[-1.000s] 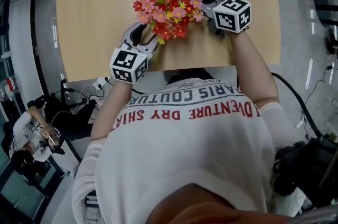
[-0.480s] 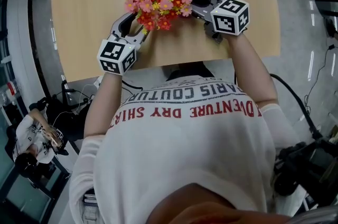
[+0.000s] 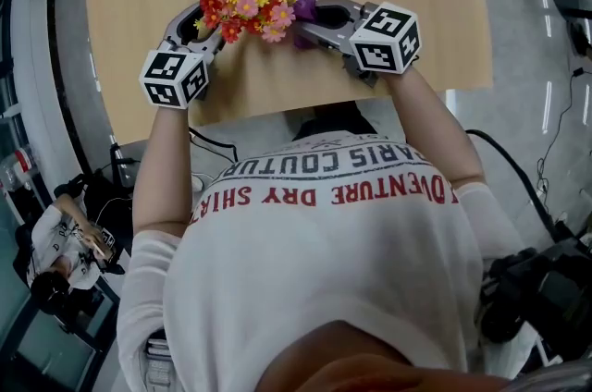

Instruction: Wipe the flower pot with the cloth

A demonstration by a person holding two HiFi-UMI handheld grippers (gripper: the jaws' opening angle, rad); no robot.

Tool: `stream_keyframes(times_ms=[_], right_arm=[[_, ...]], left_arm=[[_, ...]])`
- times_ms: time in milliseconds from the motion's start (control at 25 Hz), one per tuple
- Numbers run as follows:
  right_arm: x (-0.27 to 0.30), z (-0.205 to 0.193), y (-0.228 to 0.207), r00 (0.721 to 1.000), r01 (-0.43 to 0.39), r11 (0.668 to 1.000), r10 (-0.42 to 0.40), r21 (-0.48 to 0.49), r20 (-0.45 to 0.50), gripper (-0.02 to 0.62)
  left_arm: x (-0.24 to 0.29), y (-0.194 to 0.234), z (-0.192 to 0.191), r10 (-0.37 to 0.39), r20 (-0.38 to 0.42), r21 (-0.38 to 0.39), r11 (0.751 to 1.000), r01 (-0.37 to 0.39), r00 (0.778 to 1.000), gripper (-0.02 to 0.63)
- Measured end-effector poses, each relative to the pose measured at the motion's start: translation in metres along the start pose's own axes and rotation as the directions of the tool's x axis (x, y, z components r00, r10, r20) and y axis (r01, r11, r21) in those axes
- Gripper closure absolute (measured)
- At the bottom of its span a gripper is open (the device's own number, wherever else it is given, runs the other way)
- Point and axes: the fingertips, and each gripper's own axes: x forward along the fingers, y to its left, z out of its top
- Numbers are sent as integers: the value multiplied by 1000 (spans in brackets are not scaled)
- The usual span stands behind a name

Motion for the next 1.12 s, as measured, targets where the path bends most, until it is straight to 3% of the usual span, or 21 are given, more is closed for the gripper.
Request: stream_keyframes(times_ms=[200,440,760,960,1120], right_arm=[[9,-1,11,999,-29,999,29,-17,-19,528],[11,-1,23,998,-52,995,48,-89,-43,528],[3,-2,18,999,-40,996,38,-75,-25,528],[2,-1,14,1000,-29,998,29,-52,-1,528],[3,2,13,1000,-27,999,27,-43,6,528]], left_arm=[[10,19,12,31,14,-20,999,-31,999,372],[6,32,20,66,75,-141,988,-55,995,371],[-19,-39,6,-38,113,-225,972,63,993,371],[-7,-29,17,45,146,-324,946,5,988,371],[-1,-26,31,49,172,-266,964,-1,984,371]])
